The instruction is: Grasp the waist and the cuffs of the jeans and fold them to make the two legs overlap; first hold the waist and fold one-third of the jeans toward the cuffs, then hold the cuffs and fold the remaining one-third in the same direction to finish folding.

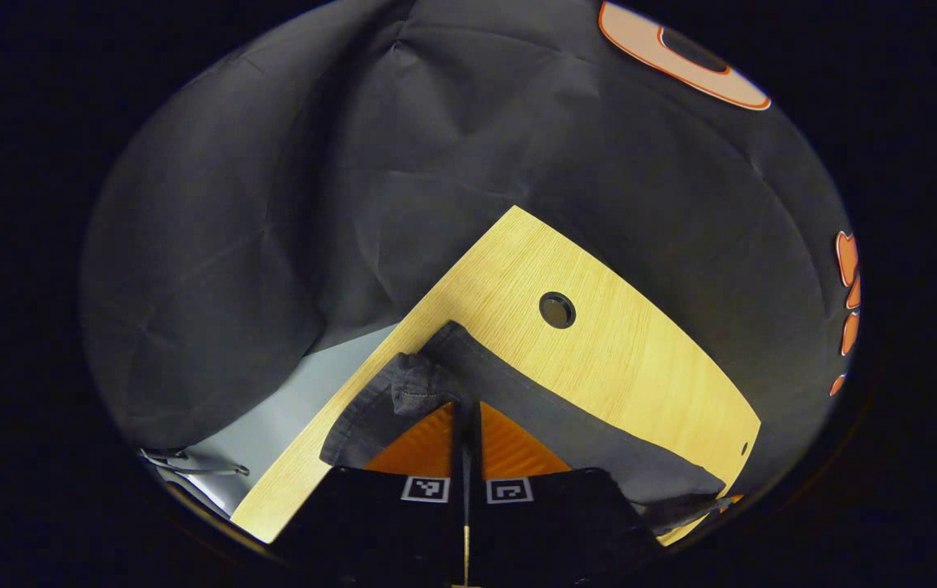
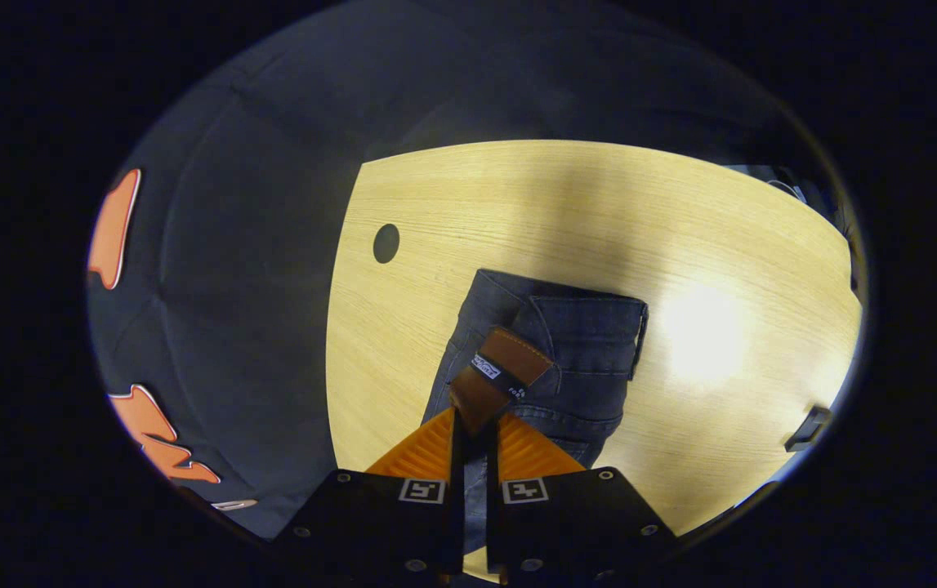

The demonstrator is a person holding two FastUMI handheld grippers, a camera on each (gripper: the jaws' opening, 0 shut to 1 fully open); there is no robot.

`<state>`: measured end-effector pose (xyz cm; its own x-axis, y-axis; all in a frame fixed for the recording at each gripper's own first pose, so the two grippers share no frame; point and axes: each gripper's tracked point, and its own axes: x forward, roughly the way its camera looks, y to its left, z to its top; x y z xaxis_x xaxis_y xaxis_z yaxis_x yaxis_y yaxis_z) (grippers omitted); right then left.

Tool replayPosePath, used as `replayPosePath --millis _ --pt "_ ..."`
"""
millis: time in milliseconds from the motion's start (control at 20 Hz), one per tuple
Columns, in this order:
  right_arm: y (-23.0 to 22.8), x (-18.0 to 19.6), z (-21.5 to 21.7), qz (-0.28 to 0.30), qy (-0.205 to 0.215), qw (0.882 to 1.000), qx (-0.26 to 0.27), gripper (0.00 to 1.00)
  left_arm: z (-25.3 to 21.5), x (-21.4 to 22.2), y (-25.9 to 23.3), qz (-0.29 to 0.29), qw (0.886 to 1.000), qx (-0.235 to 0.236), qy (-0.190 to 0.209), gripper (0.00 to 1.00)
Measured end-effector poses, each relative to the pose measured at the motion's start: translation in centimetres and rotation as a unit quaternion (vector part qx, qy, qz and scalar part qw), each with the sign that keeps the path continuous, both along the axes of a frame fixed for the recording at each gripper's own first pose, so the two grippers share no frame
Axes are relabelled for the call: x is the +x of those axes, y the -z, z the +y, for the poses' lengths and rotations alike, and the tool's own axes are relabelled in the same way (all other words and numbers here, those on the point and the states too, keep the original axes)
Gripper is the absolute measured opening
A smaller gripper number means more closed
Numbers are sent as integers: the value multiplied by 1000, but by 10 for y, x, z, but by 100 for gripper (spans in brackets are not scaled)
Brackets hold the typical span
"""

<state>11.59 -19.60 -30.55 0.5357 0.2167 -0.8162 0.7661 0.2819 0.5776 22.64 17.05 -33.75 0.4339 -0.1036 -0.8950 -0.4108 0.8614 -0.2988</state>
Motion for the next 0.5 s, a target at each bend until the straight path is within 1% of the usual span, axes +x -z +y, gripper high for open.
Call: replayPosePath --millis 100,150,200,250,300,400,450,500 --pt "1 3 2 -10 -7 1000 -3 11 -2 14 -8 -32 999 -1 -9 7" --pt "-3 5 0 -23 -10 1000 -6 22 -4 17 -15 -48 999 1 -7 7" --pt "-7 9 -2 -40 -12 999 -13 27 -4 19 -21 -56 998 5 -3 14" --pt "-14 13 -7 -58 -10 998 -20 37 -6 18 -26 -67 998 8 1 27" --pt "-17 13 -10 -68 -10 997 -28 40 -8 17 -30 -71 997 12 8 39" --pt "-22 1 -14 -74 -24 996 -45 48 -20 12 -42 -90 995 19 30 64" --pt "-21 -8 -16 -71 -35 995 -59 59 -27 10 -48 -101 994 31 44 77" --pt "-18 -16 -19 -68 -42 994 -76 64 -31 7 -52 -110 991 45 60 89"
